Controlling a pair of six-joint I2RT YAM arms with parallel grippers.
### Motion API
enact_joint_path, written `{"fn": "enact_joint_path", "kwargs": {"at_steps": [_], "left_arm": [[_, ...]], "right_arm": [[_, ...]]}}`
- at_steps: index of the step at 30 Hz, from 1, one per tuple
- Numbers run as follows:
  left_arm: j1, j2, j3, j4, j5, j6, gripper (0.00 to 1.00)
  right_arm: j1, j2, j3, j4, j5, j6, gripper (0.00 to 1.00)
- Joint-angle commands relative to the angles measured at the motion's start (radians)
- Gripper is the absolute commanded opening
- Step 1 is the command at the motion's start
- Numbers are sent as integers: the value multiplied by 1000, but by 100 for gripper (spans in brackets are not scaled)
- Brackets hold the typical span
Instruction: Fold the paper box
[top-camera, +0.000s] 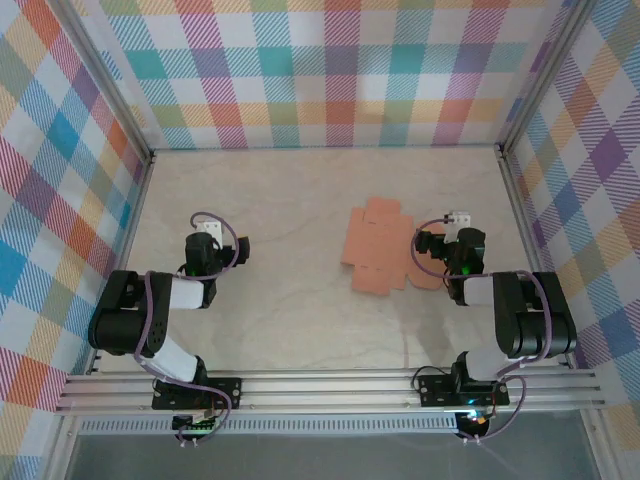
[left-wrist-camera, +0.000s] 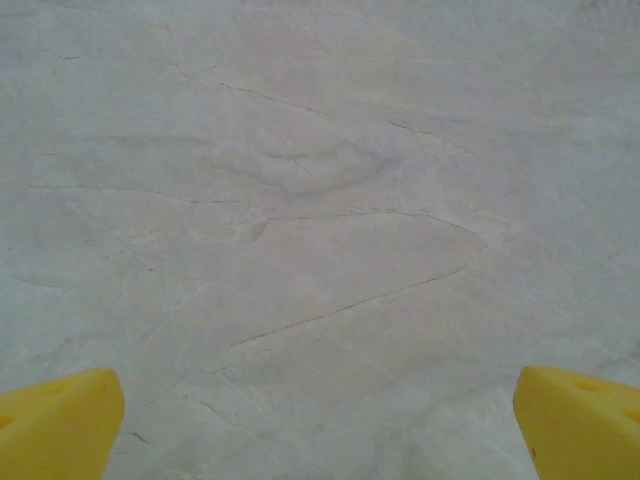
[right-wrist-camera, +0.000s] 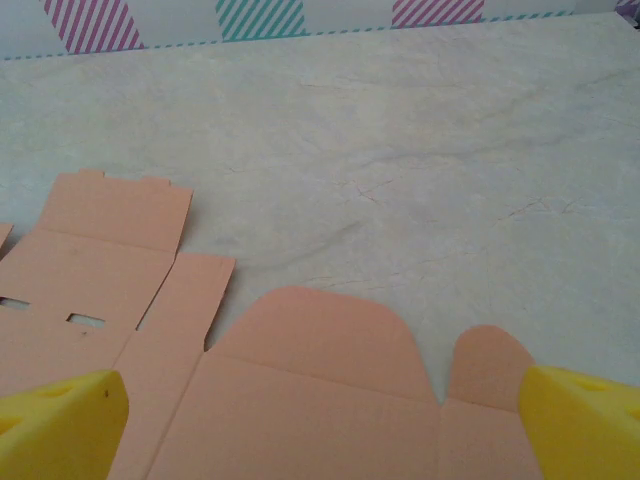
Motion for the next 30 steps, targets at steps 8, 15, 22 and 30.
{"fn": "enact_joint_path", "kwargs": {"at_steps": [8,15,22,30], "left_arm": [[9,-5,11,30,2,-9,100],[9,-5,11,29,3,-9,100],[-11,-68,1,0,-21,6,100],[-102,-368,68,-328,-117,49,100]], "right_arm": [[0,1,-2,33,2,13,100],[0,1,-1,32,2,11,100],[1,-45,-13,16,-11,8,100],[0,-297,55,-356,38,73,100]]}}
